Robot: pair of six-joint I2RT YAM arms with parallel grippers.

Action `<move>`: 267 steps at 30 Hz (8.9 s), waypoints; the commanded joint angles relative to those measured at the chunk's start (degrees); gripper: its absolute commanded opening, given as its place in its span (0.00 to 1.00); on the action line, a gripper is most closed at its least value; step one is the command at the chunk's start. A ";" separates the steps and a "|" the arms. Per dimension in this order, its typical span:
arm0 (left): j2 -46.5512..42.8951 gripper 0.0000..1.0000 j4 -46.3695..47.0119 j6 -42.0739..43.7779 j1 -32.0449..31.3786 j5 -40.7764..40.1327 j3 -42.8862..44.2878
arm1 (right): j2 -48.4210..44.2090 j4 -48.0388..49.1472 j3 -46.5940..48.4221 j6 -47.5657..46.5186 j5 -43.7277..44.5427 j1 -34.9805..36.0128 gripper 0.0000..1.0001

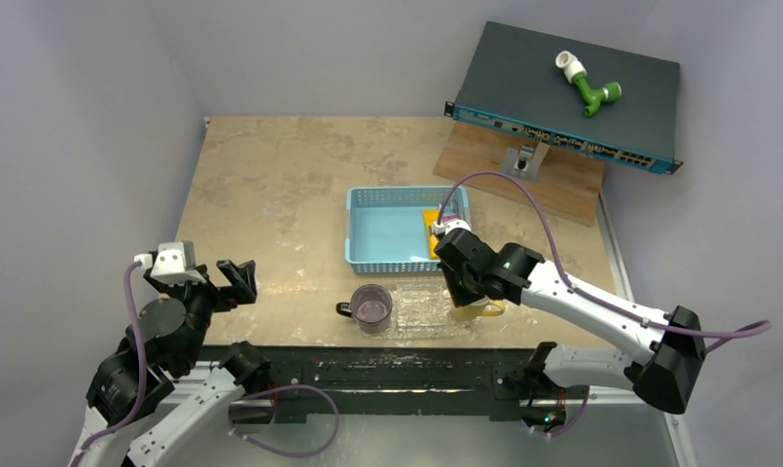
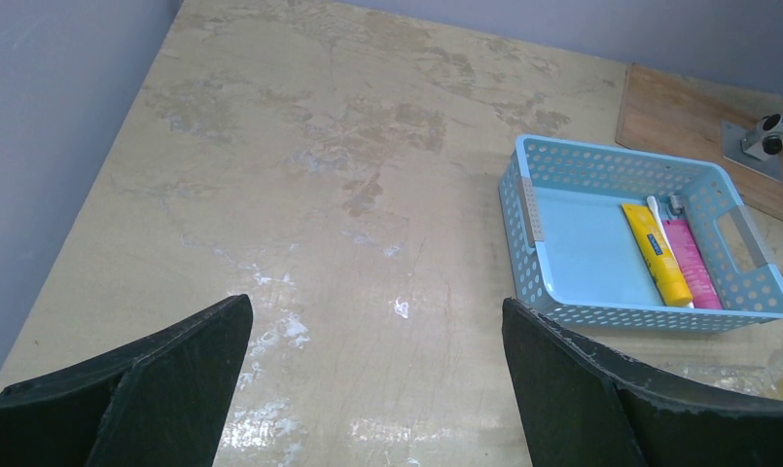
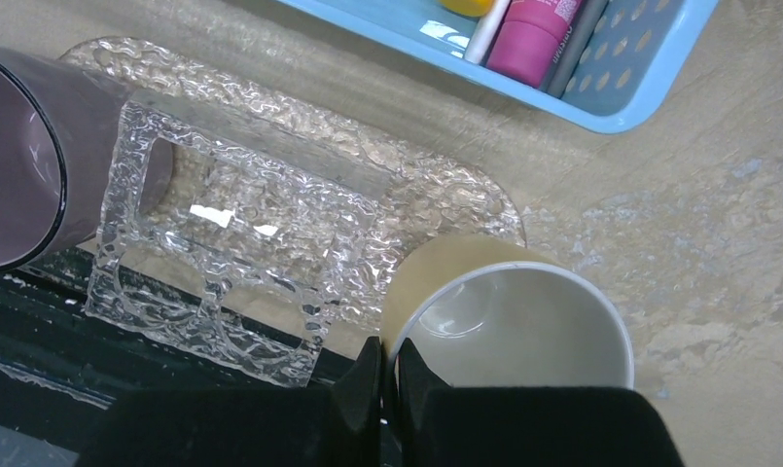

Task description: Prepare toiletry sets of a toothbrush and toothpaste on the tray

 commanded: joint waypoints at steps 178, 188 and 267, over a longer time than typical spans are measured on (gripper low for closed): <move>19.28 1.00 2.94 -0.44 0.44 45.56 13.21 | 8.95 31.73 12.85 -22.93 -1.33 8.79 0.20; 23.65 1.00 0.51 -5.45 0.44 56.38 16.69 | 2.26 37.39 6.95 -27.14 4.31 19.24 0.22; 31.78 0.00 2.46 -8.81 11.25 78.75 10.19 | 1.62 44.54 1.45 -27.91 20.15 37.38 0.52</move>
